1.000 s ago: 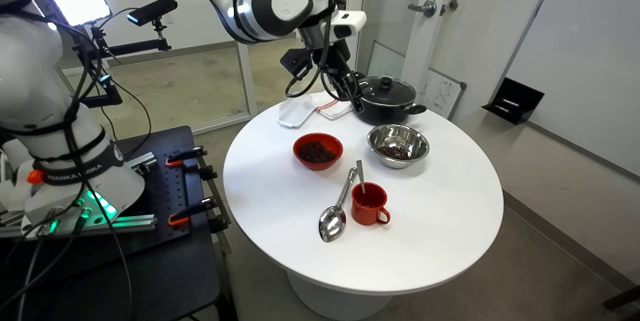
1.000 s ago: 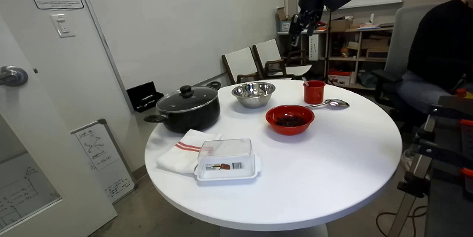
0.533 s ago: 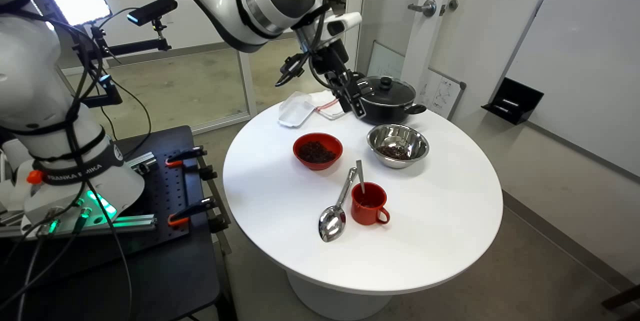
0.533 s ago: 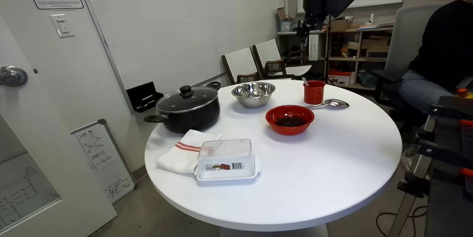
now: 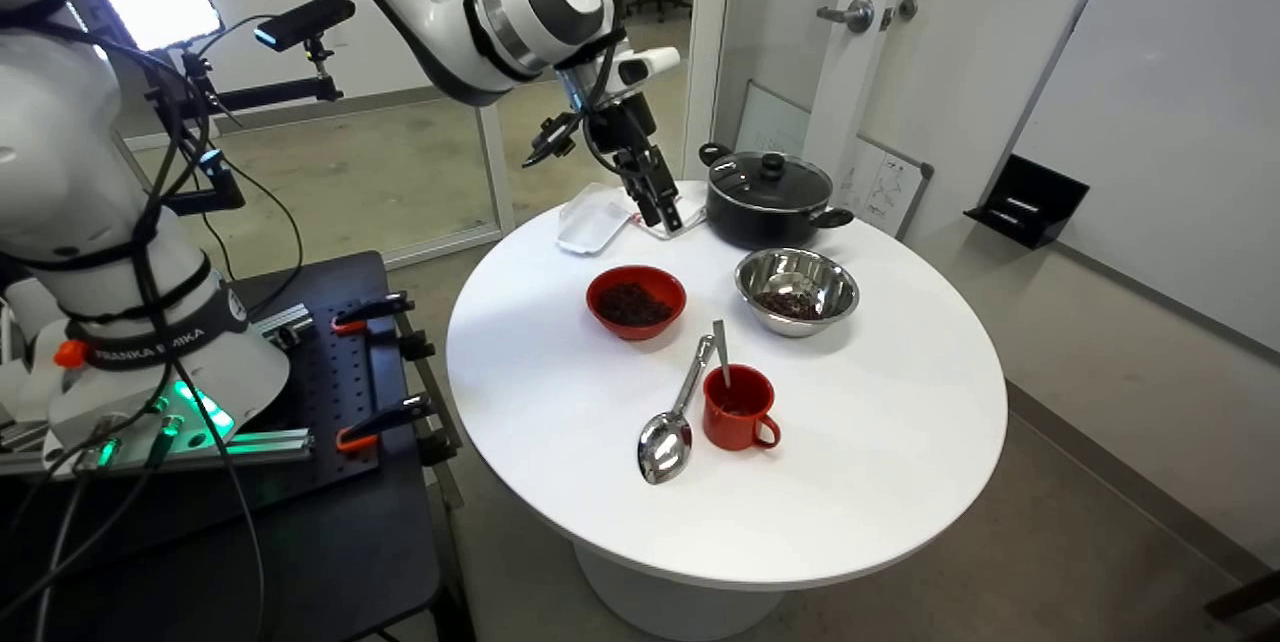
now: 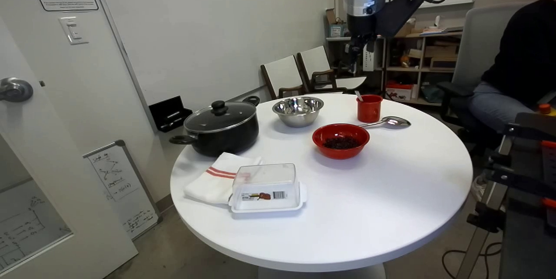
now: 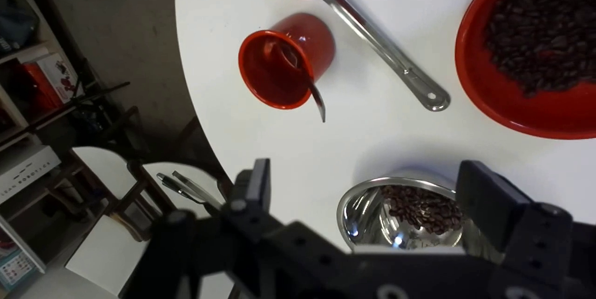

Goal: Use the spoon to mix the content in the red bowl

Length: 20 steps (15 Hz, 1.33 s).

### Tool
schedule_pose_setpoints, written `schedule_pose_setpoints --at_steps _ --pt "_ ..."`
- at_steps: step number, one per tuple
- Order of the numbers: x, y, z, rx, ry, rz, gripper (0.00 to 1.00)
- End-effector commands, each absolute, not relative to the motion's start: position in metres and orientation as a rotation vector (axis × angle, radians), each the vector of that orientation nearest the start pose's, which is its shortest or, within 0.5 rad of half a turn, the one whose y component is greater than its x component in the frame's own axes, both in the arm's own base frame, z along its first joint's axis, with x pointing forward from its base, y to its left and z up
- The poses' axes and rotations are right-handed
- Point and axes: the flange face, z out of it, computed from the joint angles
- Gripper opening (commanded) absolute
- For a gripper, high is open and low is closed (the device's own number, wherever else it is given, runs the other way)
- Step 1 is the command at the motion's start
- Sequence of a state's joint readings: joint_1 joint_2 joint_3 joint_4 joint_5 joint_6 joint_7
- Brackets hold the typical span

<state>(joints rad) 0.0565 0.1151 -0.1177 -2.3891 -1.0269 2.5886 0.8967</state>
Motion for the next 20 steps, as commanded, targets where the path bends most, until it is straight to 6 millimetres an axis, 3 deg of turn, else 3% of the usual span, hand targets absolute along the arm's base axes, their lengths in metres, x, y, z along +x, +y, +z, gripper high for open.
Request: schedule_pose_setpoints --at_steps 1,8,13,16,20 --pt "0.508 -0.02 0.256 -3.634 0.182 -0.518 1.0" --pt "0.504 -0.045 0.219 -3.593 0.149 -0.292 1.0" --pt "0.501 -0.071 0.216 -3.597 0.05 -0.229 1.0" --pt "0.503 -0.071 0.218 -3.598 -0.065 -0.227 1.0" --pt "0.507 -0.054 0.216 -3.581 -0.234 -0.246 1.0"
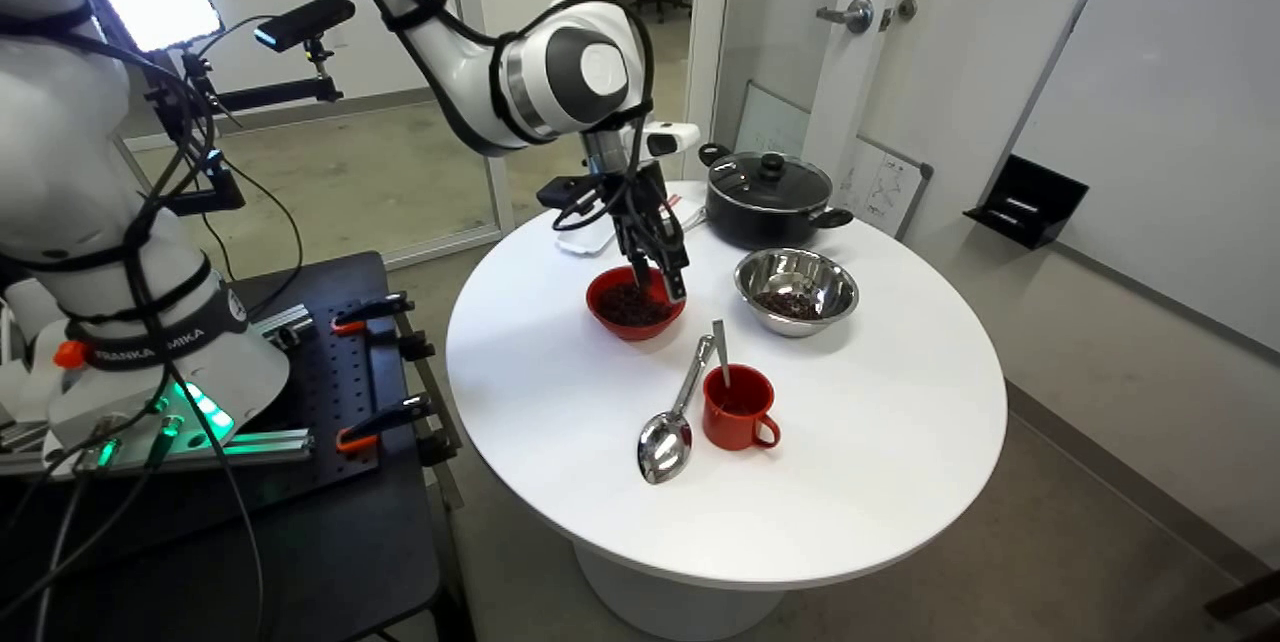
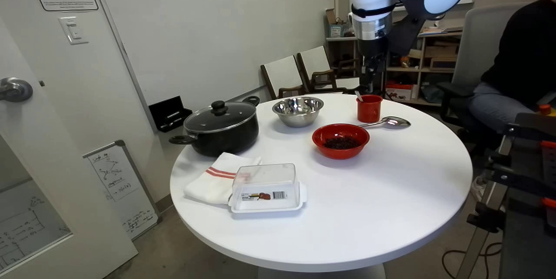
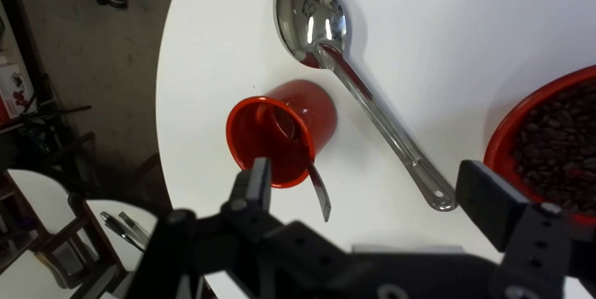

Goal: Use the spoon to mix the content in the red bowl

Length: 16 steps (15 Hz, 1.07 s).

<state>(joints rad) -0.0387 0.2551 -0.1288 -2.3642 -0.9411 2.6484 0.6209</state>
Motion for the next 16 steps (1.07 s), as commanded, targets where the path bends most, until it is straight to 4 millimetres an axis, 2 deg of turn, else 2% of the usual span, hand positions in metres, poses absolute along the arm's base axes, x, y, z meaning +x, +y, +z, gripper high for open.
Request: schedule_pose_setpoints --at_steps 1,5,11,12,16 --pt "0.509 -0.051 0.215 -3.576 -0.263 -0.249 1.0" --pt "0.522 -0.047 0.207 -3.57 -0.294 -0.285 1.0" --pt "0.559 -0.055 0.205 -3.6 -0.239 -0.311 1.0" --pt "0.541 -0.052 0.21 -3.581 -0.245 -0.311 1.0" --pt "0.554 -0.055 0.206 -3.591 -0.241 -0.316 1.0"
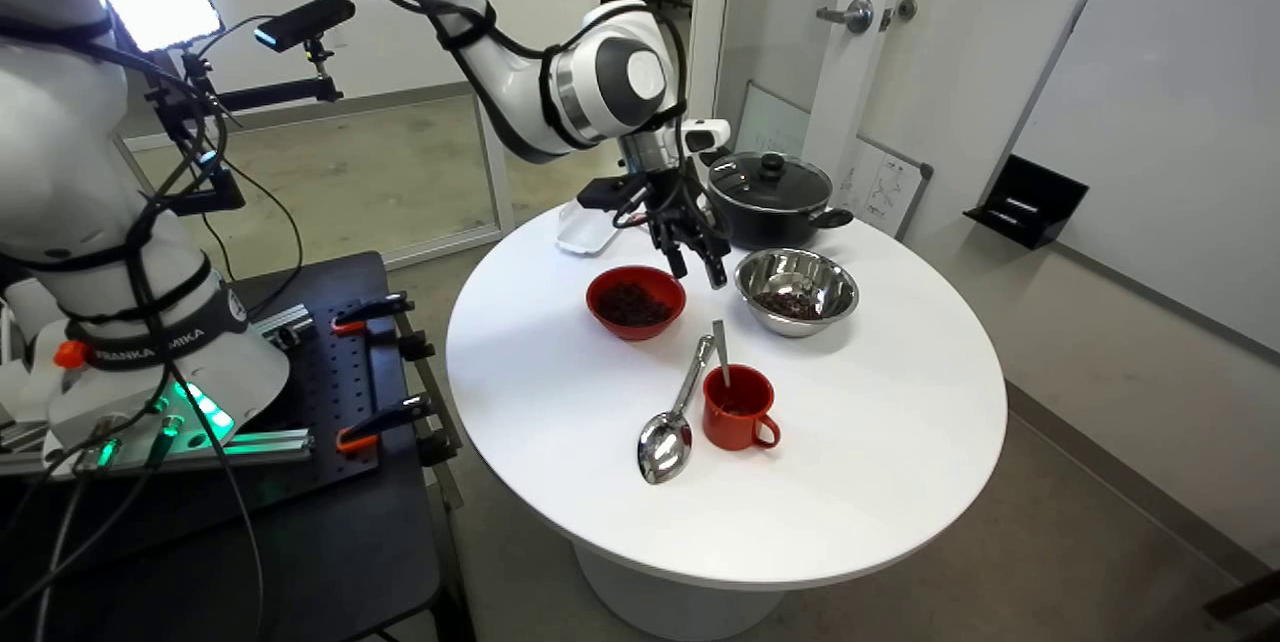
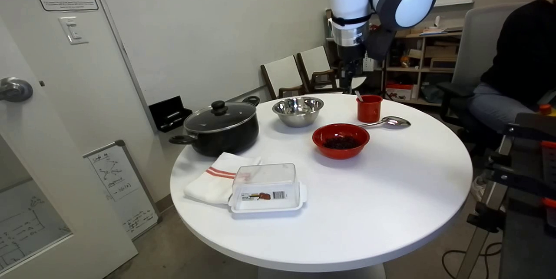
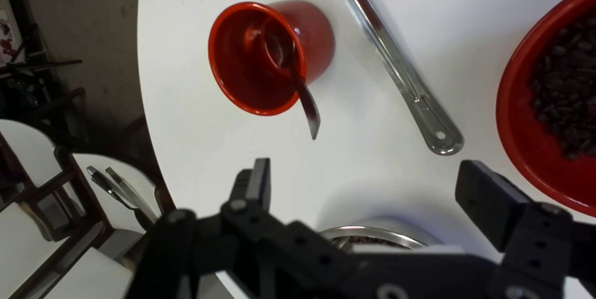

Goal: Use the spoon to mix the content in the red bowl

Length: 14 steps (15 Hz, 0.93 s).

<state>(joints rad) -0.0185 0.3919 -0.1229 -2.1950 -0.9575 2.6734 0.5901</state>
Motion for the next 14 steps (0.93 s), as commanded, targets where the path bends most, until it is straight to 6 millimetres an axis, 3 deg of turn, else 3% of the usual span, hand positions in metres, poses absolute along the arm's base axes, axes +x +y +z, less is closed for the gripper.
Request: schedule_pose_setpoints --at_steps 1,7,14 --pt "0.554 -0.055 0.205 -3.591 -0.242 -0.314 1.0" --pt "0.565 -0.07 0.198 -3.598 -0.174 -0.37 1.0" --pt "0.581 -0.09 0.177 -3.57 -0.084 -0.334 1.0"
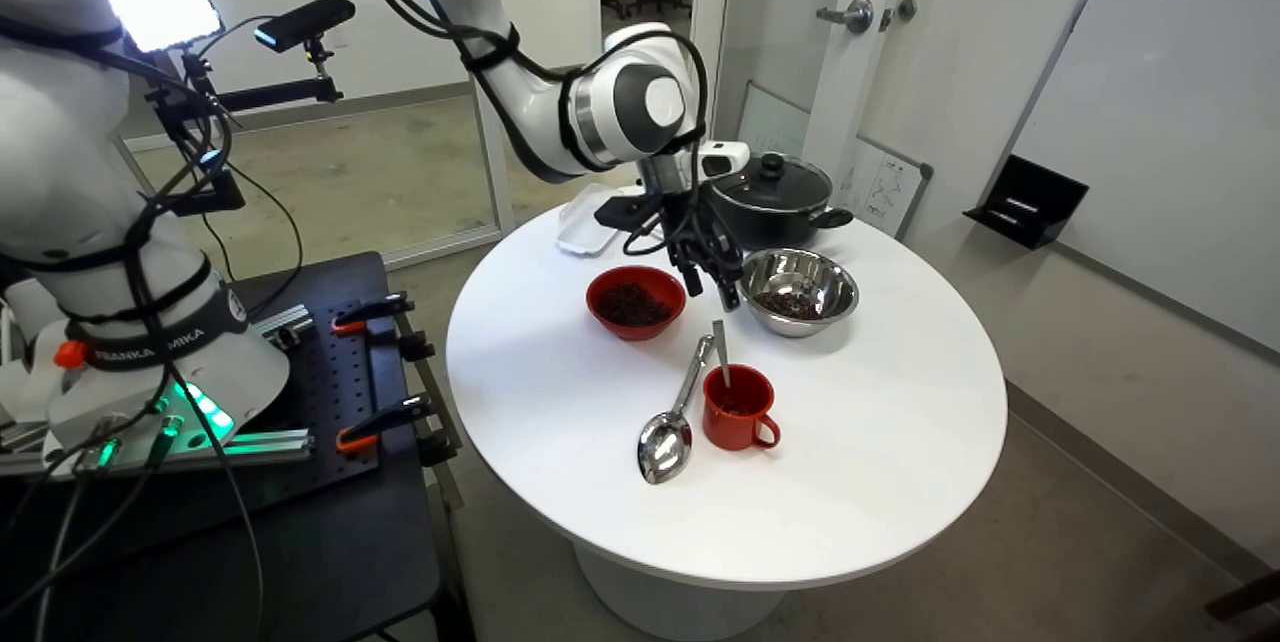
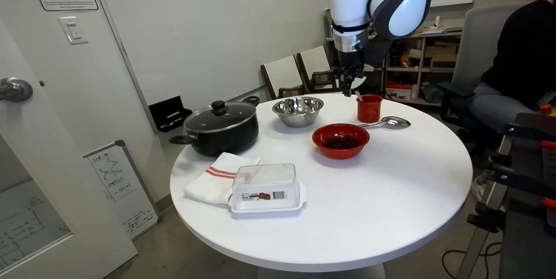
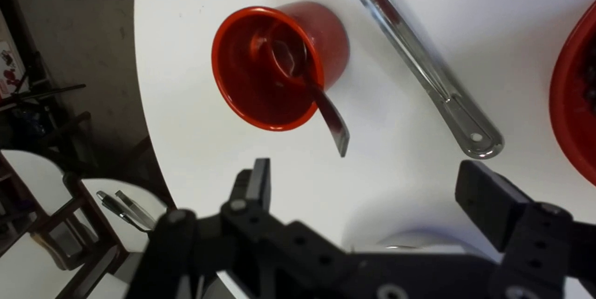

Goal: Use the spoon to mix the content in the red bowl

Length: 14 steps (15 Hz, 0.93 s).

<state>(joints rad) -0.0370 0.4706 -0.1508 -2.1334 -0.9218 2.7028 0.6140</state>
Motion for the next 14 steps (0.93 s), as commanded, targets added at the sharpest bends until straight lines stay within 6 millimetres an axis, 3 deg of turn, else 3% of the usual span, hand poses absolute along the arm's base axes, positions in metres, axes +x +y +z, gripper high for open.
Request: schedule_pose_setpoints --at_steps 1,14 --pt "0.584 -0.093 0.175 -3.576 -0.093 -0.349 1.0" --pt "0.589 -0.109 0.164 -3.604 -0.022 -0.171 1.0"
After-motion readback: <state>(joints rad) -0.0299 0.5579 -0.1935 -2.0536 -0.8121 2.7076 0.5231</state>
